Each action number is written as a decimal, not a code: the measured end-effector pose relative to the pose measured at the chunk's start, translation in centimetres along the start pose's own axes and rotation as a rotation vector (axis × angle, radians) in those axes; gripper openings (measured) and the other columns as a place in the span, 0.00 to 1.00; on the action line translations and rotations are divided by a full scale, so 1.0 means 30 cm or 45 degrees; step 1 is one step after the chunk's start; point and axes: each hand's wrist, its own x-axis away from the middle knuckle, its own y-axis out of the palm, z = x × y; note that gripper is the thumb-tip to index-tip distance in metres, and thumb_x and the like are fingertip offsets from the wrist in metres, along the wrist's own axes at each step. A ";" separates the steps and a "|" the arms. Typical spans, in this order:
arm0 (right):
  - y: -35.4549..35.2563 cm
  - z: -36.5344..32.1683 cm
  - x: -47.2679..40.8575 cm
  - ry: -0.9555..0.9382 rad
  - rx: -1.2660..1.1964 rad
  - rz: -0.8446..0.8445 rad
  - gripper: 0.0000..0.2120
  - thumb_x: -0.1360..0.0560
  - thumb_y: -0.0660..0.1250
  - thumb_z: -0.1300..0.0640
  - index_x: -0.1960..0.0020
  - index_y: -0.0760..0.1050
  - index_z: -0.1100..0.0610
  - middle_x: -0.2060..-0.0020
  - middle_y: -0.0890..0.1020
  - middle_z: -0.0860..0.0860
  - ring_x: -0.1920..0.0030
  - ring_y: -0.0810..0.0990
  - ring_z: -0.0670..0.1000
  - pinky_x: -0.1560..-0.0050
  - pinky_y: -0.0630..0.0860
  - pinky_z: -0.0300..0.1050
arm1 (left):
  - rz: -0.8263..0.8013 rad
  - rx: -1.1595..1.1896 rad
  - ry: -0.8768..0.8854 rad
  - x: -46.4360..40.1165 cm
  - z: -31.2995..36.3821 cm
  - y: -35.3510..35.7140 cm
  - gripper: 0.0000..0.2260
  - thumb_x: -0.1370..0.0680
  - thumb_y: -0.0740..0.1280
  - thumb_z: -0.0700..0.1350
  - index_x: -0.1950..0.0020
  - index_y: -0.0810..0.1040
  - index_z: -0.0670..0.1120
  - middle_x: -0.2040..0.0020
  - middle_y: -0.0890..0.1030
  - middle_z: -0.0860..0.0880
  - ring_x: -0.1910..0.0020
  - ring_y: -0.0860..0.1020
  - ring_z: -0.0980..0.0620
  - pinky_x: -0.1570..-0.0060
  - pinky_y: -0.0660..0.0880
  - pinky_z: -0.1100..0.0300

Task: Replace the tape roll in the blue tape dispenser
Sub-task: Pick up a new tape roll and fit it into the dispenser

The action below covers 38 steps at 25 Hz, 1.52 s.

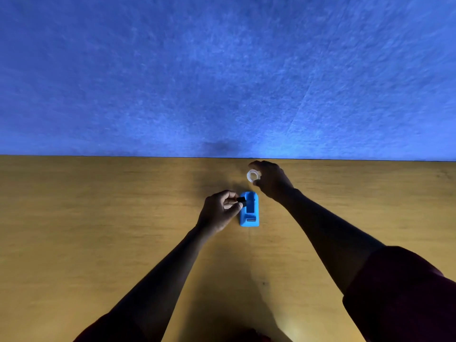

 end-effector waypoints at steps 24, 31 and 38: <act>0.030 0.064 -0.008 -0.040 0.221 -0.019 0.33 0.29 0.77 0.62 0.27 0.68 0.55 0.35 0.77 0.56 0.39 0.79 0.60 0.47 0.80 0.55 | -0.005 -0.010 -0.027 0.020 -0.002 -0.016 0.09 0.24 0.74 0.45 0.46 0.79 0.53 0.54 0.81 0.64 0.55 0.80 0.74 0.58 0.76 0.75; -0.061 0.241 0.146 0.128 0.160 0.085 0.33 0.27 0.75 0.61 0.26 0.67 0.55 0.33 0.76 0.56 0.36 0.77 0.57 0.47 0.77 0.47 | 0.019 -0.082 -0.005 0.040 0.032 -0.024 0.08 0.24 0.74 0.45 0.48 0.79 0.53 0.56 0.81 0.65 0.57 0.79 0.76 0.59 0.75 0.77; -0.034 0.311 0.238 0.244 0.120 -0.007 0.40 0.32 0.80 0.59 0.25 0.66 0.57 0.30 0.74 0.58 0.31 0.73 0.59 0.38 0.75 0.53 | 0.023 -0.120 0.038 0.035 0.073 -0.003 0.10 0.24 0.74 0.44 0.44 0.82 0.44 0.51 0.85 0.53 0.49 0.84 0.58 0.53 0.78 0.73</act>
